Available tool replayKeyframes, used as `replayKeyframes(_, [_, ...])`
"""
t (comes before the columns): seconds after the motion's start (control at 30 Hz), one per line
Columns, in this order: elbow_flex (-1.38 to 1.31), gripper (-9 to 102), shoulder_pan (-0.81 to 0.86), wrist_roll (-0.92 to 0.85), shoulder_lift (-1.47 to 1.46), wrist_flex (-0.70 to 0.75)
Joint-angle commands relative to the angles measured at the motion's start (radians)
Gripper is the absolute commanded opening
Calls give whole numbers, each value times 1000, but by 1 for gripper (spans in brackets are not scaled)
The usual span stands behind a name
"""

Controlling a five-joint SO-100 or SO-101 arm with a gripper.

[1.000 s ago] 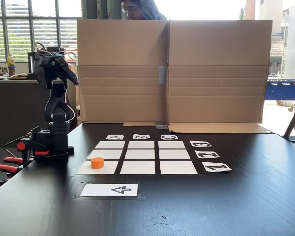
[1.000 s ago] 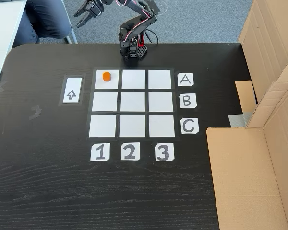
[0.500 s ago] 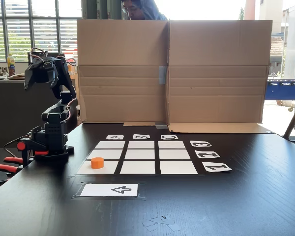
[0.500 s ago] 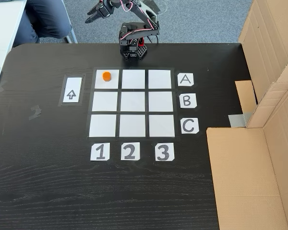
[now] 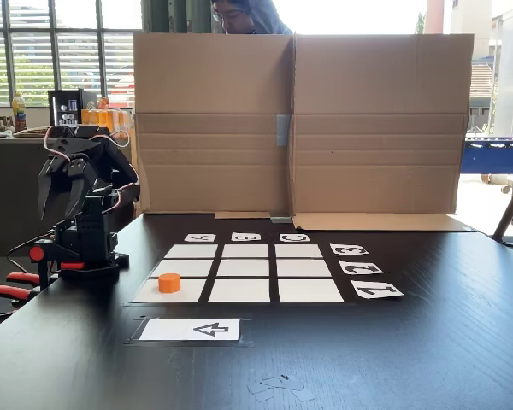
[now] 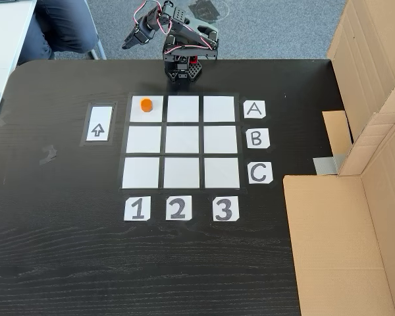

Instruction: Pick up the round, orange token and place it in the grid on square A1.

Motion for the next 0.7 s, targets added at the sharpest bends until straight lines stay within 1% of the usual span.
replayKeyframes(0.0, [64,5,20,-6,15,-72])
replayKeyframes(0.1, [132,3,25,-6,40,-107])
replayKeyframes(0.27, [207,0,21,-17,80,-103])
replayKeyframes(0.67, [259,0,17,-23,144,-89])
